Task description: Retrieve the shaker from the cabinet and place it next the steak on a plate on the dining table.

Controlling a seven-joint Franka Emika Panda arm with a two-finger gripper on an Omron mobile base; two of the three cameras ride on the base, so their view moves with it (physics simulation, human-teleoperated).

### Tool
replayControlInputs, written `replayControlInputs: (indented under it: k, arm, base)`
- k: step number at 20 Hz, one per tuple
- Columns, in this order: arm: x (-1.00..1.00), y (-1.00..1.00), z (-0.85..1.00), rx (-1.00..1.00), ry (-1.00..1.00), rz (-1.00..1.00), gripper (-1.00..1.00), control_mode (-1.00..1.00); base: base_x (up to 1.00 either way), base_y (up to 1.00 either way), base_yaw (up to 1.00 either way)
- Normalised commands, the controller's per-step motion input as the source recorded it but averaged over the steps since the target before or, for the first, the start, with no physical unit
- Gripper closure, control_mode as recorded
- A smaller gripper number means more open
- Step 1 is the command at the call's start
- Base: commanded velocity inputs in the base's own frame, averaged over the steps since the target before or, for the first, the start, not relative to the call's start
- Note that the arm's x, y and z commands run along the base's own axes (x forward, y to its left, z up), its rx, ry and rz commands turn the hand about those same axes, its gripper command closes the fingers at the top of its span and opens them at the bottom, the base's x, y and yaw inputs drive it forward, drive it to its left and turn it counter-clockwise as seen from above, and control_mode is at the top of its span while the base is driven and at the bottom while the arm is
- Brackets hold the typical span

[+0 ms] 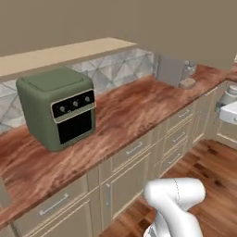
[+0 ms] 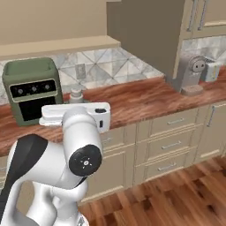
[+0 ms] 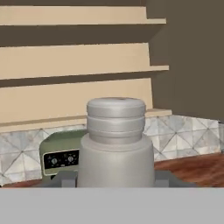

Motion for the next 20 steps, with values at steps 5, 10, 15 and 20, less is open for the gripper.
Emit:
replayControlInputs:
  k: [5, 10, 15, 20]
  arm:
    - [0.00, 0.00, 0.00, 0.00, 0.00, 0.00, 1.00, 1.00]
    - [0.00, 0.00, 0.00, 0.00, 0.00, 0.00, 1.00, 1.00]
    - [0.00, 0.00, 0.00, 0.00, 0.00, 0.00, 1.00, 1.00]
    - [0.00, 0.00, 0.00, 0.00, 0.00, 0.00, 1.00, 1.00]
  base:
    - [-0.02, 0.00, -1.00]
    - [0.00, 0.00, -1.00]
    - [-0.02, -0.06, -0.95]
    - [-0.09, -0.40, -0.80]
